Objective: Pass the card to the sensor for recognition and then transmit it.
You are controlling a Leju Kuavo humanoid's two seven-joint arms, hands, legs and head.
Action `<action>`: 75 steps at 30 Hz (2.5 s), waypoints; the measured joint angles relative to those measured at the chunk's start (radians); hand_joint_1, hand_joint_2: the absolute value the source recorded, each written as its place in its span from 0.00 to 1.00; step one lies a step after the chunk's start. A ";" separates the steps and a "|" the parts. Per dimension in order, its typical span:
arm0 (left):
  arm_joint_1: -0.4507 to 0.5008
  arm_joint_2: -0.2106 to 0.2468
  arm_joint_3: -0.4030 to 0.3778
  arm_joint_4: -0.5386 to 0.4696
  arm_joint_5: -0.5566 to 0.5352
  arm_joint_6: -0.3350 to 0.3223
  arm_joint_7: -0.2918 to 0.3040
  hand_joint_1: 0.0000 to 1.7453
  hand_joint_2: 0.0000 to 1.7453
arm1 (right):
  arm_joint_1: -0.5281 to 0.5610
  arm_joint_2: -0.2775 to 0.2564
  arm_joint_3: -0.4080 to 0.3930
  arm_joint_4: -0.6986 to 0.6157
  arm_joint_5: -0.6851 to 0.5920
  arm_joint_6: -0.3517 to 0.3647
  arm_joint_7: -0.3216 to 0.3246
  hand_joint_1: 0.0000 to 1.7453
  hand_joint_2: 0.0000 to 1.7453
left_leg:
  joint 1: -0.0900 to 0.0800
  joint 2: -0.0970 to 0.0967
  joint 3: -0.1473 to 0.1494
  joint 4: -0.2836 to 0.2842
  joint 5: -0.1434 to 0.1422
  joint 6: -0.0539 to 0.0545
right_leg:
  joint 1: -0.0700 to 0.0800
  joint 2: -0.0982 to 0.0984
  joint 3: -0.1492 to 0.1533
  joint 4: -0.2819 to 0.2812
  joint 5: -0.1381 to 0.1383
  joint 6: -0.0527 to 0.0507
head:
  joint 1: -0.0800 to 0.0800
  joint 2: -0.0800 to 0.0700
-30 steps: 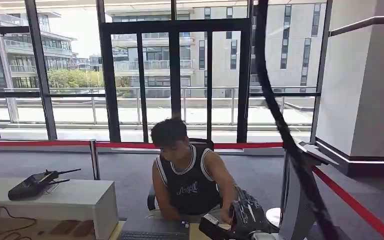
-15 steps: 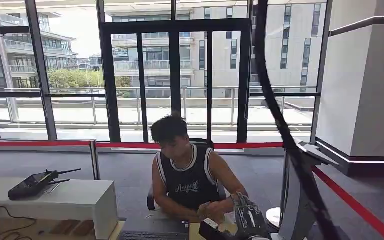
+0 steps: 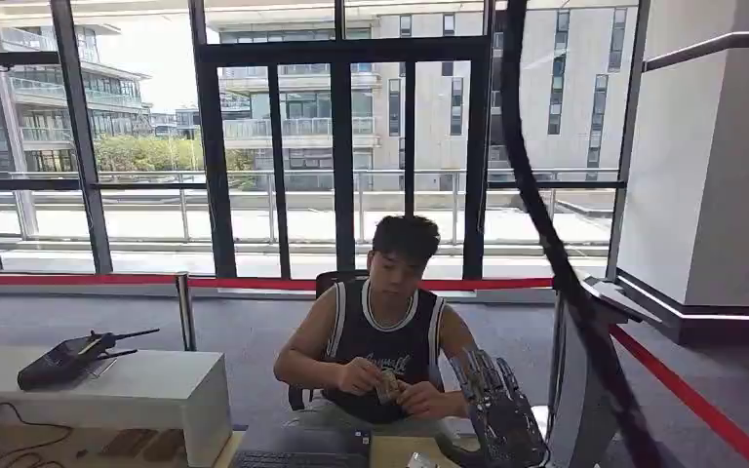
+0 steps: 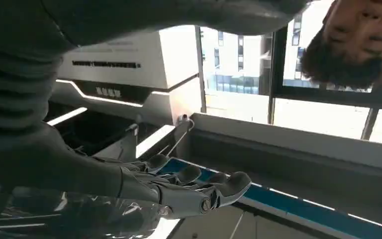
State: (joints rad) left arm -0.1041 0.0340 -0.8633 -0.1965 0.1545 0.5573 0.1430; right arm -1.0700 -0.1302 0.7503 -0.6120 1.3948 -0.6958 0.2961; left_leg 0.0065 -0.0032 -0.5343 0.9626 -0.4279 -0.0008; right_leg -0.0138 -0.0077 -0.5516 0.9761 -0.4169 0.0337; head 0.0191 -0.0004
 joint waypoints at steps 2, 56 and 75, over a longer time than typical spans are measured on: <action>0.007 0.001 0.001 0.000 0.014 0.002 -0.003 0.00 0.00 | 0.066 -0.064 -0.025 -0.087 0.014 0.000 0.012 0.00 0.00 | 0.000 0.000 0.000 0.000 0.000 0.000 | 0.000 0.000 0.001 -0.001 0.000 0.000 | 0.000 0.000; 0.012 -0.006 0.067 -0.001 0.125 0.061 0.088 0.00 0.00 | 0.914 0.019 -1.863 0.067 0.168 0.005 -0.241 0.00 0.00 | 0.002 0.002 0.001 -0.002 -0.004 -0.002 | 0.001 0.002 0.000 -0.001 -0.004 -0.003 | -0.001 0.000; 0.010 -0.006 0.066 -0.001 0.118 0.051 0.078 0.00 0.00 | 0.911 0.038 -1.936 0.372 -0.034 0.256 -0.066 0.00 0.00 | 0.002 0.002 0.001 -0.002 -0.004 -0.002 | 0.001 0.002 0.000 -0.001 -0.004 -0.003 | -0.001 0.000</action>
State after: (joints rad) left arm -0.0940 0.0282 -0.7969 -0.1972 0.2724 0.6085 0.2209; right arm -0.1588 -0.0919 -1.1860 -0.2395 1.3603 -0.4394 0.2300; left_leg 0.0082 -0.0014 -0.5328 0.9602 -0.4322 -0.0028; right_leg -0.0125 -0.0059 -0.5511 0.9754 -0.4213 0.0311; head 0.0183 -0.0004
